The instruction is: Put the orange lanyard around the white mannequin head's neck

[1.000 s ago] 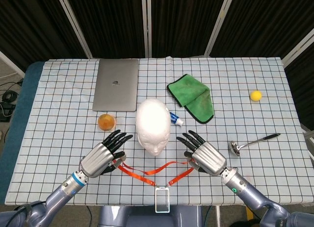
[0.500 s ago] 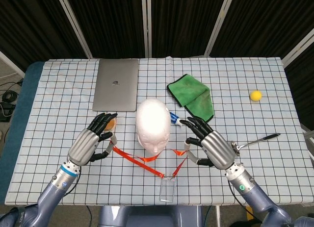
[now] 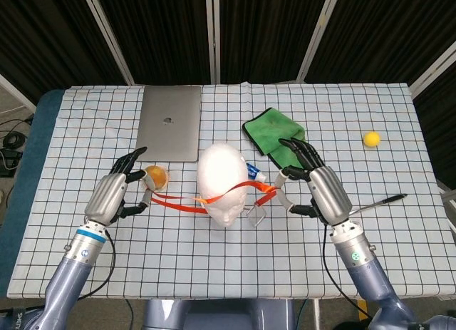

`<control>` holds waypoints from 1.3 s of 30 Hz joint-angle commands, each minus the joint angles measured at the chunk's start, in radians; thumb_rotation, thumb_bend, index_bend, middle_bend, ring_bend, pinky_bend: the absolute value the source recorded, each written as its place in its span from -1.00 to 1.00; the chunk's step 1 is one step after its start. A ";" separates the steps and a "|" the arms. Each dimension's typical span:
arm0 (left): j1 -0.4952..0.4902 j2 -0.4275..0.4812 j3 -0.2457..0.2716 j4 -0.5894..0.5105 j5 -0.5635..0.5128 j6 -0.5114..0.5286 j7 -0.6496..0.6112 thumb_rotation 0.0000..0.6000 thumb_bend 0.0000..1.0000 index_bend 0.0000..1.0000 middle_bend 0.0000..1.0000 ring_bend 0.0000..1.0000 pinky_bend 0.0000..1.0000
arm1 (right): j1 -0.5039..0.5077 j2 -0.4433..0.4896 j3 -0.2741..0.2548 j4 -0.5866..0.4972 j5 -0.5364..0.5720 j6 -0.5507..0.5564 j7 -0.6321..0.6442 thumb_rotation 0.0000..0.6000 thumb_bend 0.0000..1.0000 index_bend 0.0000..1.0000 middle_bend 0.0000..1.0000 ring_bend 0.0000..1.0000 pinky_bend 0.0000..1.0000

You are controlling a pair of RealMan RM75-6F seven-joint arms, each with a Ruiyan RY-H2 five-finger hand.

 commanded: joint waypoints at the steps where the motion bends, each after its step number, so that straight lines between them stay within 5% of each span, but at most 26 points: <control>1: -0.042 0.014 -0.057 -0.016 -0.094 -0.009 0.040 1.00 0.14 0.67 -1.00 -1.00 -1.00 | 0.019 0.011 0.047 -0.035 0.095 -0.033 -0.028 1.00 -0.04 0.43 -0.82 -1.00 -1.00; 14: -0.250 -0.009 -0.206 0.052 -0.474 -0.006 0.208 1.00 0.14 0.60 -1.00 -1.00 -1.00 | 0.175 -0.051 0.180 0.085 0.429 -0.113 -0.256 1.00 -0.04 0.43 -0.82 -1.00 -1.00; 27: -0.395 -0.069 -0.253 0.189 -0.692 0.009 0.329 1.00 0.19 0.49 -1.00 -1.00 -1.00 | 0.300 -0.120 0.251 0.178 0.653 -0.114 -0.407 1.00 -0.04 0.43 -0.81 -1.00 -1.00; 29: -0.406 -0.076 -0.256 0.200 -0.720 0.017 0.338 1.00 0.27 0.43 -1.00 -1.00 -1.00 | 0.313 -0.132 0.253 0.196 0.678 -0.112 -0.426 1.00 -0.04 0.43 -0.81 -1.00 -1.00; 31: -0.418 -0.089 -0.260 0.221 -0.757 0.032 0.346 1.00 0.29 0.05 -1.00 -1.00 -1.00 | 0.330 -0.152 0.256 0.228 0.712 -0.106 -0.445 1.00 -0.05 0.42 -0.81 -1.00 -1.00; 34: -0.430 -0.104 -0.265 0.244 -0.813 0.040 0.355 1.00 0.27 -0.84 -1.00 -1.00 -1.00 | 0.346 -0.173 0.263 0.262 0.744 -0.100 -0.459 1.00 -0.19 -0.01 -0.86 -1.00 -1.00; 36: -0.435 -0.111 -0.274 0.260 -0.848 0.035 0.351 1.00 0.12 -1.00 -1.00 -1.00 -1.00 | 0.353 -0.183 0.262 0.281 0.758 -0.099 -0.466 1.00 -0.47 -0.48 -0.95 -1.00 -1.00; 39: -0.435 -0.125 -0.284 0.286 -0.868 0.036 0.328 1.00 -0.40 -1.00 -1.00 -1.00 -1.00 | 0.358 -0.186 0.254 0.294 0.773 -0.097 -0.490 1.00 -0.79 -0.89 -1.00 -1.00 -1.00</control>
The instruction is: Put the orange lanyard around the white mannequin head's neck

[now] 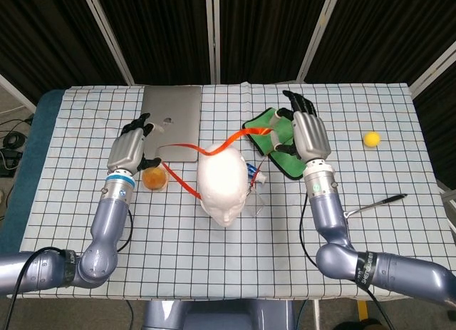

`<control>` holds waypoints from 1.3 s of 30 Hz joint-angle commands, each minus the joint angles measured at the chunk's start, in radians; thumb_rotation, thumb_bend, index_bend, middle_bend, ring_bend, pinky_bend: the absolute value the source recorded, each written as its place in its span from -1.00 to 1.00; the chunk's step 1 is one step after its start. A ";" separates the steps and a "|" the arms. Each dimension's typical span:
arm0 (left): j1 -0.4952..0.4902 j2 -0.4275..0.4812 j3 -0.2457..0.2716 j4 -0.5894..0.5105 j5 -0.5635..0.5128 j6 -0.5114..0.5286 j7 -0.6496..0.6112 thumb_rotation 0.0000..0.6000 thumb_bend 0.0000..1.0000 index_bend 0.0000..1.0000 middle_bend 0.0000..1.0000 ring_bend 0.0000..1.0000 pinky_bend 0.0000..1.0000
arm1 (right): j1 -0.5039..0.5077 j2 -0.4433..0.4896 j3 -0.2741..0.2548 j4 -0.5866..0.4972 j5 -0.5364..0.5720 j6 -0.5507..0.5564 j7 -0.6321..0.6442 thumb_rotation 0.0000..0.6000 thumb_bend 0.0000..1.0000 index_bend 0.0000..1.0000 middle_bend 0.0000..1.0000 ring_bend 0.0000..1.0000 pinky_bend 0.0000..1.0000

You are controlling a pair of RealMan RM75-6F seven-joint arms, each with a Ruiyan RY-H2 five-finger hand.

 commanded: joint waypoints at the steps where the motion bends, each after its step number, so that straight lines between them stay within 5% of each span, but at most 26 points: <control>1: -0.003 -0.022 -0.015 0.036 -0.021 0.005 -0.027 1.00 -0.54 -1.00 -1.00 -1.00 -1.00 | 0.007 -0.004 -0.009 0.013 0.011 0.004 -0.024 1.00 -0.82 -0.94 -1.00 -1.00 -1.00; 4: 0.001 -0.024 -0.010 0.049 -0.015 -0.002 -0.035 1.00 -0.97 -1.00 -1.00 -1.00 -1.00 | 0.007 -0.004 -0.021 0.024 0.003 0.014 -0.042 1.00 -0.83 -0.98 -1.00 -1.00 -1.00; 10: 0.020 0.002 0.006 0.040 0.029 -0.030 -0.047 1.00 -1.00 -1.00 -1.00 -1.00 -1.00 | -0.006 0.009 -0.028 0.023 -0.006 0.021 -0.047 1.00 -0.83 -0.97 -1.00 -1.00 -1.00; 14: 0.063 0.023 0.031 0.019 0.153 -0.032 -0.104 1.00 -1.00 -1.00 -1.00 -1.00 -1.00 | -0.036 0.048 -0.048 0.002 -0.058 0.032 -0.046 1.00 -0.81 -0.93 -1.00 -1.00 -1.00; 16: 0.089 0.041 0.052 0.004 0.215 -0.028 -0.124 1.00 -1.00 -1.00 -1.00 -1.00 -1.00 | -0.060 0.075 -0.064 -0.014 -0.094 0.040 -0.037 1.00 -0.68 -0.90 -1.00 -1.00 -1.00; 21: 0.190 0.116 0.152 -0.040 0.424 0.002 -0.167 1.00 -1.00 -1.00 -1.00 -1.00 -1.00 | -0.176 0.184 -0.143 -0.065 -0.224 0.035 0.040 1.00 0.08 -0.84 -1.00 -1.00 -1.00; 32: 0.409 0.222 0.371 -0.108 0.796 0.119 -0.251 1.00 -1.00 -1.00 -1.00 -1.00 -1.00 | -0.414 0.329 -0.357 -0.029 -0.592 0.016 0.309 1.00 0.92 -0.74 -0.94 -1.00 -1.00; 39: 0.553 0.231 0.505 -0.131 0.989 0.258 -0.214 1.00 -1.00 -1.00 -1.00 -1.00 -1.00 | -0.518 0.321 -0.495 0.052 -0.828 0.061 0.374 1.00 1.00 -0.73 -0.91 -1.00 -1.00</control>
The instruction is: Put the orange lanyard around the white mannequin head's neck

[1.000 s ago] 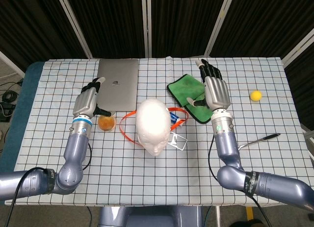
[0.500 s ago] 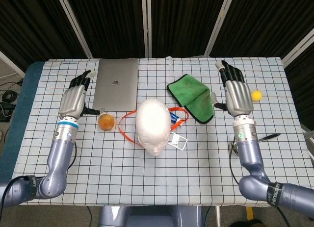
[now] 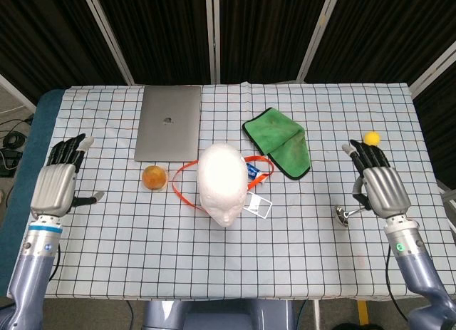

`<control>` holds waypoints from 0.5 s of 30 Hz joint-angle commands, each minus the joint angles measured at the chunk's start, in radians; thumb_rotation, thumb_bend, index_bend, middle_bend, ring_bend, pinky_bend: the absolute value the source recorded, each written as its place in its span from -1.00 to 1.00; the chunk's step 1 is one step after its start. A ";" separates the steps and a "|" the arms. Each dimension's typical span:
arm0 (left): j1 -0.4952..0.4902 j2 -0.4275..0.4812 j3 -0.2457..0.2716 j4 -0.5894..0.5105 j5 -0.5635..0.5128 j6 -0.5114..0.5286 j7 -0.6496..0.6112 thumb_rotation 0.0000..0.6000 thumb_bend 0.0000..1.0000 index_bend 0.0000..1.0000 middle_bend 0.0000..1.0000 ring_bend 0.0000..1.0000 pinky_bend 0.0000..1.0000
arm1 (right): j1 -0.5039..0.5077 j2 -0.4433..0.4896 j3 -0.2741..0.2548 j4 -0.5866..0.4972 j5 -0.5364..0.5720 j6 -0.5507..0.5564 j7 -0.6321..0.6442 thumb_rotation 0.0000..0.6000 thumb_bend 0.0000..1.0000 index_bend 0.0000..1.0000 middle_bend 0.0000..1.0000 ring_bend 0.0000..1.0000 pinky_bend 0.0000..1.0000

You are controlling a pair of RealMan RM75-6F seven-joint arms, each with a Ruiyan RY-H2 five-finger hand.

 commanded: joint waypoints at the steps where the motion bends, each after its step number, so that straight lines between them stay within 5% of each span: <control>1: 0.088 0.003 0.071 -0.018 0.100 0.088 0.019 1.00 -1.00 -1.00 -1.00 -1.00 -1.00 | -0.069 -0.004 -0.098 0.057 -0.129 0.021 0.034 1.00 1.00 -0.73 -0.91 -1.00 -1.00; 7: 0.173 -0.005 0.132 -0.026 0.164 0.140 0.048 1.00 -1.00 -1.00 -1.00 -1.00 -1.00 | -0.078 -0.061 -0.168 0.118 -0.255 -0.022 0.043 1.00 1.00 -0.72 -0.92 -1.00 -1.00; 15: 0.219 -0.045 0.113 0.006 0.151 0.152 0.062 1.00 -1.00 -1.00 -1.00 -1.00 -1.00 | -0.014 -0.184 -0.174 0.199 -0.342 -0.127 0.052 1.00 1.00 -0.71 -0.81 -1.00 -0.86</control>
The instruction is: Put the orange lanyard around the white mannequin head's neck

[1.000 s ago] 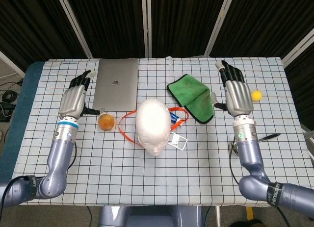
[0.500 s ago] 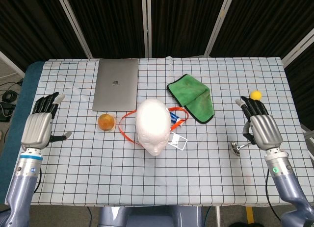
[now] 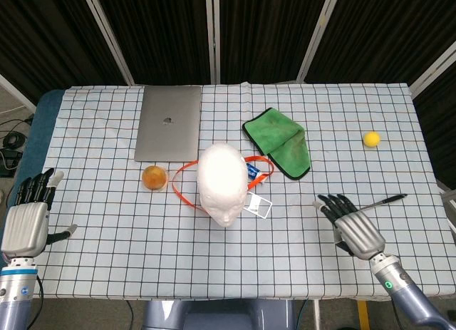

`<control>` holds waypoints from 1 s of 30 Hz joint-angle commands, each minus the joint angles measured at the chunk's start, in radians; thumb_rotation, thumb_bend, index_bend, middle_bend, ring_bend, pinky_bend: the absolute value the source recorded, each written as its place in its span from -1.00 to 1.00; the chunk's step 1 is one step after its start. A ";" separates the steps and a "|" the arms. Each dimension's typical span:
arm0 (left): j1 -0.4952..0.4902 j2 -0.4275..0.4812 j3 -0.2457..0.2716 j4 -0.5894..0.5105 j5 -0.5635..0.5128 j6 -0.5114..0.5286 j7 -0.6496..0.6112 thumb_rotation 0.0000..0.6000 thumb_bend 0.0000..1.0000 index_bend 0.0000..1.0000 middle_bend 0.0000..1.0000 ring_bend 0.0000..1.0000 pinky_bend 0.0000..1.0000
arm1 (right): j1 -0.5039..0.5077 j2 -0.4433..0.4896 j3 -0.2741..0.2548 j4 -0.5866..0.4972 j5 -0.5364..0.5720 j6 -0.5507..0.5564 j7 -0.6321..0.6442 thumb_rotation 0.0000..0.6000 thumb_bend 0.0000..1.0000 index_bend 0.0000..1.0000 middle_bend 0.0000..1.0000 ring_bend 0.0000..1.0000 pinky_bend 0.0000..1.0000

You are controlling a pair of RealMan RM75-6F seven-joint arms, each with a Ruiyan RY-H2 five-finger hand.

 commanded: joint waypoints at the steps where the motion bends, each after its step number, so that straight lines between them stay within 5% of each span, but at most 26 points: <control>1: 0.010 -0.006 -0.011 0.012 -0.004 -0.012 -0.005 1.00 -1.00 -1.00 -1.00 -1.00 -1.00 | 0.035 -0.076 0.010 0.043 -0.020 -0.049 -0.029 1.00 1.00 -0.71 -0.81 -1.00 -0.84; 14: 0.032 -0.014 -0.046 0.037 -0.010 -0.058 0.007 1.00 -1.00 -1.00 -1.00 -1.00 -1.00 | 0.134 -0.312 0.107 0.103 0.099 -0.216 -0.184 1.00 1.00 -0.71 -0.83 -1.00 -0.84; 30: 0.044 -0.022 -0.075 0.045 -0.018 -0.099 0.014 1.00 -1.00 -1.00 -1.00 -1.00 -1.00 | 0.161 -0.368 0.122 0.140 0.214 -0.294 -0.265 1.00 1.00 -0.71 -0.80 -1.00 -0.83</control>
